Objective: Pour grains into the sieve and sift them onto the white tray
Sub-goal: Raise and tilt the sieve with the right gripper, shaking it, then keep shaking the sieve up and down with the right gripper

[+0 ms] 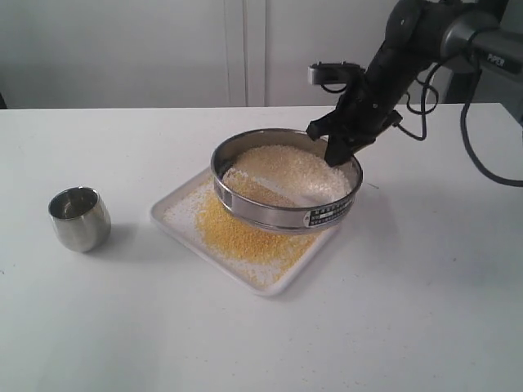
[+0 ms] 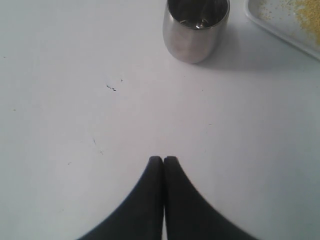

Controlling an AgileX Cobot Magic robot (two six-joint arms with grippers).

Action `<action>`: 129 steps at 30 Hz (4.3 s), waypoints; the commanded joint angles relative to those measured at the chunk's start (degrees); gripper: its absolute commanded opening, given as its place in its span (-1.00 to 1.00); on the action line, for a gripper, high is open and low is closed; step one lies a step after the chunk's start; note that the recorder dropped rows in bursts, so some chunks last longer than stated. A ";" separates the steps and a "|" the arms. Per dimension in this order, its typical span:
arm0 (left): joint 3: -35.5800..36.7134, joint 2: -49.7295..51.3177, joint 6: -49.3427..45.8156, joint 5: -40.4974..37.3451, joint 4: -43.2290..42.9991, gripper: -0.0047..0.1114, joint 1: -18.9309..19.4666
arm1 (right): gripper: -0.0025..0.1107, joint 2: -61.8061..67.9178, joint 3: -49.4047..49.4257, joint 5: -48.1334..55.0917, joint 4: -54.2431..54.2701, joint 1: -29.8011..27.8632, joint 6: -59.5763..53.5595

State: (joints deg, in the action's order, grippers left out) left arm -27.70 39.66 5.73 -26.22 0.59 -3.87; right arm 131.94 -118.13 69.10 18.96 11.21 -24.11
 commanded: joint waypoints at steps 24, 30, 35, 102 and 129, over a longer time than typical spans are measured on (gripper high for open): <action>0.22 -0.33 0.31 -0.34 0.61 -0.92 0.23 | -0.96 -3.20 -0.52 -5.07 0.60 1.25 -10.48; 0.22 -0.33 0.31 -0.34 0.61 -0.92 0.23 | -0.96 -1.55 -0.41 -5.82 0.69 1.91 -13.41; 0.22 -0.33 0.31 -0.34 0.61 -0.92 0.23 | -0.96 -1.15 -0.51 -11.28 -1.38 1.50 11.18; 0.22 -0.33 0.31 -0.34 0.61 -0.92 0.23 | -0.96 -3.47 -1.06 -7.62 -2.23 6.69 15.61; 0.22 -0.33 0.31 -0.34 0.61 -0.92 0.23 | -0.96 -2.10 -1.15 -2.28 7.74 5.35 0.42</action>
State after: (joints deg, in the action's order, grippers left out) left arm -27.70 39.66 5.73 -26.22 0.59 -3.87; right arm 130.20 -118.75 64.73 14.54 17.33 -13.59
